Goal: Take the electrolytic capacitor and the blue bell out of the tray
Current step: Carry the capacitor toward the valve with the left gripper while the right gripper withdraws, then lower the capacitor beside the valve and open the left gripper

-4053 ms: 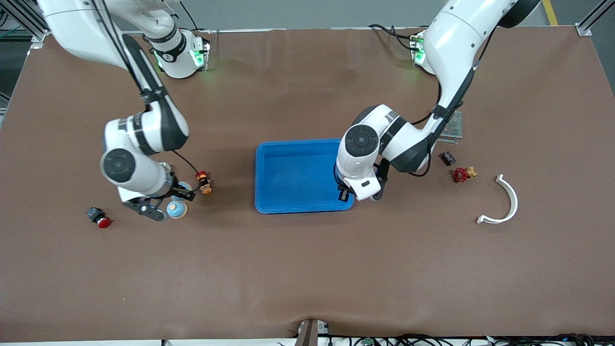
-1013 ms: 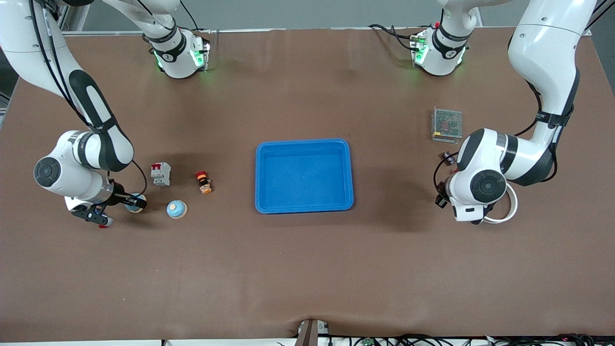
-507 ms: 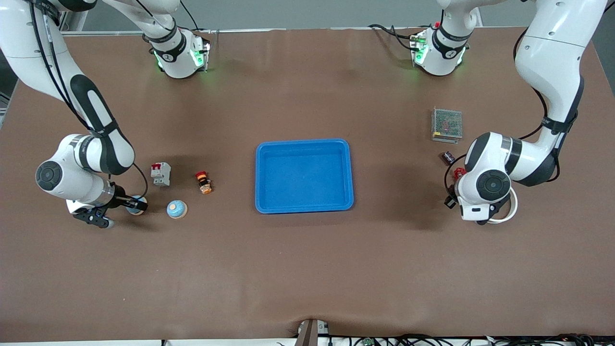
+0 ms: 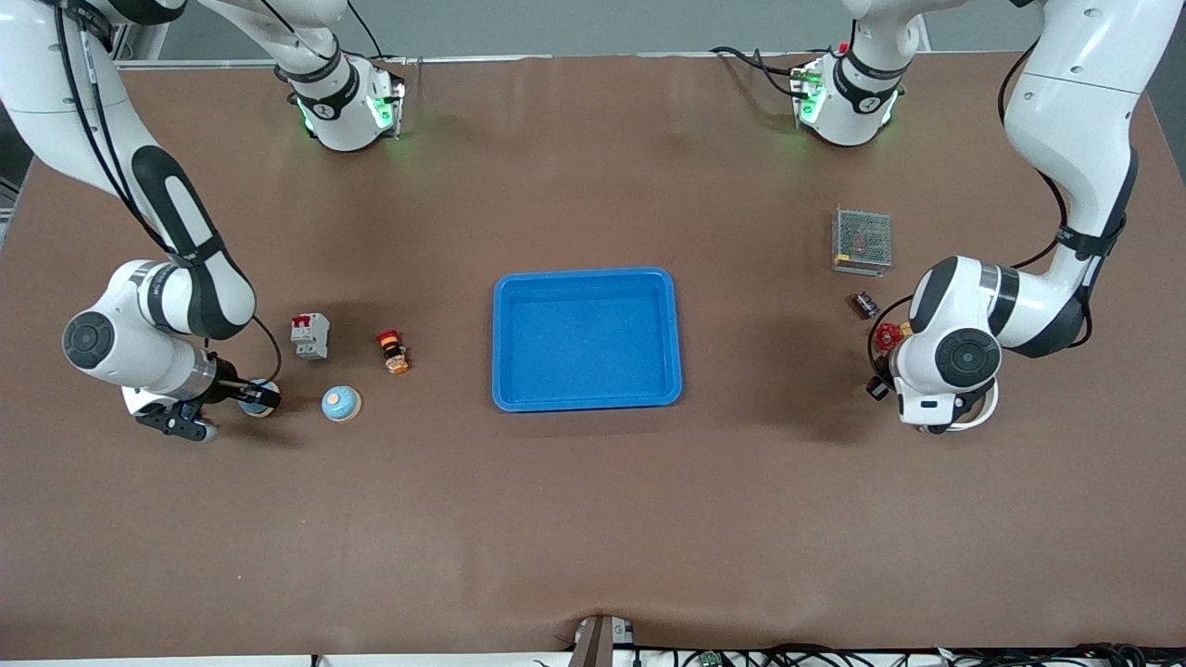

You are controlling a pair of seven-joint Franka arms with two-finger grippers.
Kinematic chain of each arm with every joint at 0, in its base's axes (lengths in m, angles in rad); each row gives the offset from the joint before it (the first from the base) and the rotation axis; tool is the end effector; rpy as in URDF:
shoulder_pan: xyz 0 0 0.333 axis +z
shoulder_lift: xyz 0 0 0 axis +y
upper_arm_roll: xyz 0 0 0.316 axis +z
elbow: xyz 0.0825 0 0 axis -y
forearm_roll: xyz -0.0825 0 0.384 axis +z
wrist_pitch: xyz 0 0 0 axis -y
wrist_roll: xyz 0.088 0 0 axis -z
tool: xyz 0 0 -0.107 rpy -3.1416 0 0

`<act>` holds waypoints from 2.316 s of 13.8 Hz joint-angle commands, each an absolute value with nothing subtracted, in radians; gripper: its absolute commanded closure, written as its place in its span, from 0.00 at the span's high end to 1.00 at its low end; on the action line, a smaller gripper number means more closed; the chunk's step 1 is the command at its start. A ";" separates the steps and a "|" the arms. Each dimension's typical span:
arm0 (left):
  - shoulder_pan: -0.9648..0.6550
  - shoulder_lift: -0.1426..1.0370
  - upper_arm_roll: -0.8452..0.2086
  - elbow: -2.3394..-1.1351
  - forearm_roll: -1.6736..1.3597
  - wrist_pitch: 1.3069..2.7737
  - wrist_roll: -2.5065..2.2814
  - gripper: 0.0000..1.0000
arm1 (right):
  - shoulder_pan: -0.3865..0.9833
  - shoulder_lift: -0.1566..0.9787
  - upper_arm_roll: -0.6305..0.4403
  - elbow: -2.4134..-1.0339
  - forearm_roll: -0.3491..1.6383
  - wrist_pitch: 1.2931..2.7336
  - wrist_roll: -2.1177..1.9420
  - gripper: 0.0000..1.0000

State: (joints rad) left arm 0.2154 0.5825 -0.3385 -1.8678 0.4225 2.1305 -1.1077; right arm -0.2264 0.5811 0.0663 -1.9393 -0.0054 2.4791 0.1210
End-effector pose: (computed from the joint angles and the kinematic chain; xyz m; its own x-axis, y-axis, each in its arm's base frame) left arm 0.6058 -0.0498 0.1965 0.7376 0.6743 -0.0345 0.6384 -0.7131 -0.2897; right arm 0.6086 -0.0993 0.1778 0.9584 -0.2821 -0.0438 -0.2835 -0.9586 -0.0281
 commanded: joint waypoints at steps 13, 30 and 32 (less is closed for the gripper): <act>0.276 0.592 -0.347 -1.914 0.551 2.189 -1.101 0.00 | -0.262 0.603 0.077 -1.850 0.011 2.389 0.084 1.00; 0.270 0.575 -0.370 -1.855 0.497 2.177 -1.109 1.00 | -0.200 0.414 0.078 -1.574 -0.104 1.972 -0.028 1.00; 0.267 0.569 -0.371 -1.833 0.497 2.174 -1.109 1.00 | -0.184 0.356 0.078 -1.565 -0.092 1.928 -0.025 1.00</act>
